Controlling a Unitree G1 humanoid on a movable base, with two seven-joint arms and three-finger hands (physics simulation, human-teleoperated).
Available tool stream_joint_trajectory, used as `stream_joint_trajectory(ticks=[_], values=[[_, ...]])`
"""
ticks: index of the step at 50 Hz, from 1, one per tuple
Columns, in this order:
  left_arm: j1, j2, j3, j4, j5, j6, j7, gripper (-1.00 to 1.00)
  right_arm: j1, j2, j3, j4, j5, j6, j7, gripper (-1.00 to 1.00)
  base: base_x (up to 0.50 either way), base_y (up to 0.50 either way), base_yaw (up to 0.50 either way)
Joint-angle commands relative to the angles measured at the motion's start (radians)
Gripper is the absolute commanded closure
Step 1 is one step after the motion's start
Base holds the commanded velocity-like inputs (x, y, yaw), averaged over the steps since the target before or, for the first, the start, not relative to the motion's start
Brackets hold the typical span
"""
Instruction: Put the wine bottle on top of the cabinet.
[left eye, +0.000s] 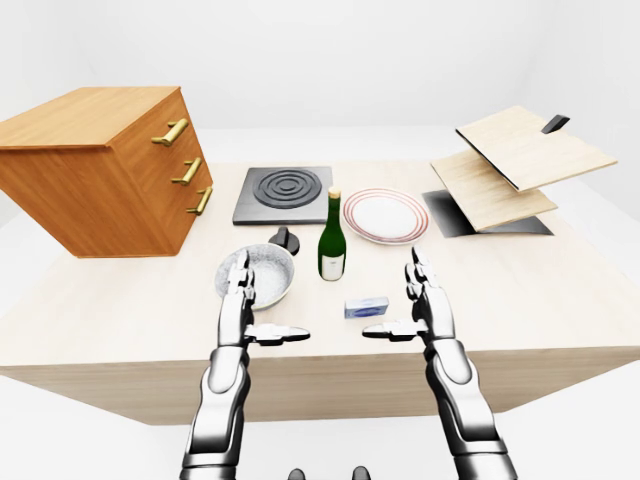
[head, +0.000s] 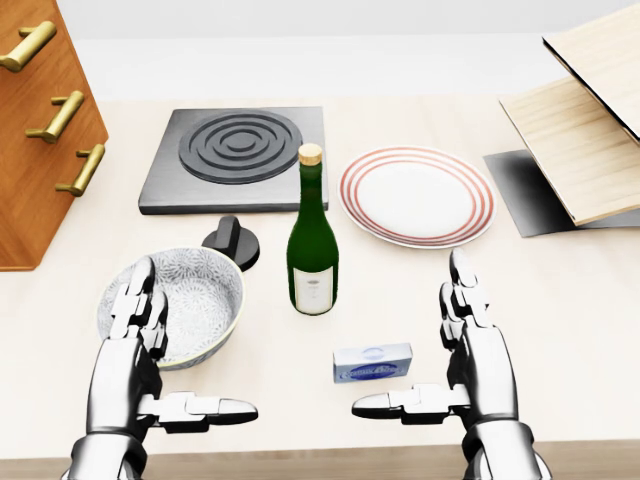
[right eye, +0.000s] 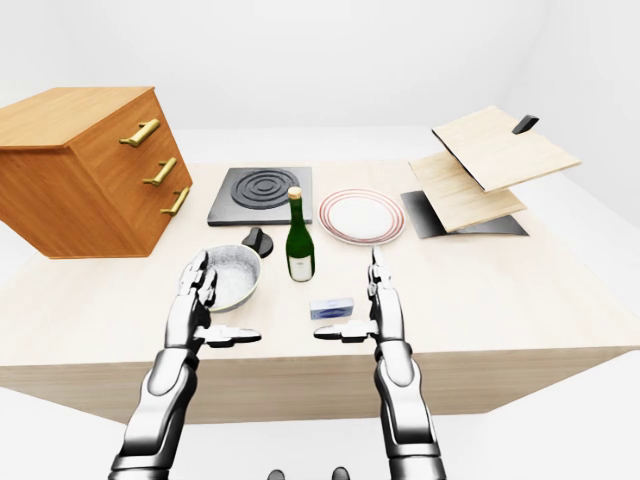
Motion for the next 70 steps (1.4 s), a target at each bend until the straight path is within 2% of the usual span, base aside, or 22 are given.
stream_joint_trajectory(ticks=[1,5,15,19,24,26,27,29,35,36,37,38,39,43,45,46,48,52,54,62,67,70], values=[[0.009,0.008,0.016,-0.018,0.013,0.008,-0.007,-1.00,-0.003,-0.015,-0.022,0.016,-0.005,-0.014,0.019,-1.00,0.00,0.00,0.00],[0.008,0.007,0.021,-0.021,0.001,0.009,-0.008,-1.00,-0.003,-0.015,-0.021,0.017,-0.007,-0.027,0.027,-1.00,0.00,0.00,0.00],[0.012,0.008,0.028,-0.030,-0.015,0.015,-0.004,-1.00,-0.007,-0.015,-0.024,0.021,-0.002,-0.023,0.034,-1.00,0.00,0.00,0.00],[0.013,0.005,0.048,-0.046,-0.078,0.029,-0.019,-1.00,-0.007,-0.015,-0.028,0.022,-0.002,-0.026,0.026,-1.00,0.00,0.00,0.00],[0.021,0.011,0.048,-0.073,-0.085,0.040,-0.022,-1.00,-0.006,-0.016,-0.035,0.019,0.013,-0.025,0.023,-1.00,0.00,0.00,0.00],[0.020,0.018,0.054,-0.099,-0.080,0.061,-0.020,-1.00,-0.006,-0.015,-0.035,0.016,0.014,-0.024,0.020,-1.00,0.00,0.00,0.00],[0.023,0.022,0.064,-0.136,-0.086,0.083,-0.018,-1.00,-0.006,-0.015,-0.033,0.013,0.020,-0.024,0.028,-1.00,0.00,0.00,0.00],[0.033,0.030,0.082,-0.208,-0.101,0.083,-0.027,-1.00,-0.003,-0.015,-0.032,0.010,0.015,-0.020,0.022,-1.00,0.00,0.00,0.00],[0.068,0.061,0.213,-0.466,-0.140,0.083,-0.040,-1.00,0.009,-0.012,-0.041,-0.022,0.056,0.008,0.025,-1.00,0.00,0.00,0.00],[0.077,0.068,0.250,-0.519,-0.150,0.083,-0.047,-1.00,0.008,-0.012,-0.042,-0.020,0.055,0.010,0.022,-1.00,0.00,0.00,0.00],[0.090,0.086,0.327,-0.611,-0.179,0.083,-0.055,-1.00,-0.002,-0.008,-0.056,-0.009,0.037,0.026,-0.030,-1.00,0.00,0.00,0.00],[0.088,0.079,0.336,-0.618,-0.174,0.083,-0.064,-1.00,-0.002,-0.009,-0.055,-0.009,0.037,0.027,-0.034,-1.00,0.00,0.00,0.00],[0.090,0.083,0.373,-0.648,-0.184,0.083,-0.074,-1.00,-0.005,-0.013,-0.055,-0.007,0.052,0.046,-0.022,-1.00,0.00,0.00,0.00],[0.098,0.093,0.527,-0.749,-0.236,0.083,-0.115,-1.00,0.006,-0.016,-0.059,-0.038,0.082,0.061,-0.003,-1.00,0.00,0.00,0.00],[0.105,0.103,0.639,-0.799,-0.291,0.083,-0.135,-1.00,0.012,-0.015,-0.060,-0.063,0.086,0.070,-0.005,-1.00,0.00,0.00,0.00],[0.109,0.114,0.707,-0.823,-0.322,0.083,-0.144,-1.00,0.022,-0.013,-0.061,-0.109,0.108,0.092,0.007,-1.00,0.00,0.00,0.00],[0.107,0.130,0.790,-0.853,-0.365,0.083,-0.156,-1.00,0.019,-0.016,-0.063,-0.143,0.089,0.092,-0.015,-1.00,0.00,0.00,0.00],[0.108,0.153,0.886,-0.890,-0.410,0.083,-0.172,-1.00,0.029,-0.017,-0.056,-0.220,0.094,0.092,-0.005,-1.00,0.00,0.00,0.00],[0.111,0.172,0.978,-0.908,-0.470,0.083,-0.182,-1.00,0.037,-0.012,-0.043,-0.296,0.076,0.092,-0.013,-1.00,0.00,0.00,0.00],[0.126,0.183,1.054,-0.910,-0.520,0.083,-0.192,-1.00,0.029,-0.008,-0.061,-0.361,0.090,0.092,-0.017,-1.00,-0.01,0.21,0.00],[0.130,0.161,0.994,-0.902,-0.479,0.083,-0.189,-1.00,0.034,-0.003,-0.073,-0.338,0.124,0.092,-0.009,-1.00,-0.03,0.50,0.00],[0.127,0.160,0.985,-0.900,-0.471,0.083,-0.189,-1.00,0.036,-0.006,-0.064,-0.357,0.126,0.092,-0.013,-1.00,-0.03,0.50,0.00]])
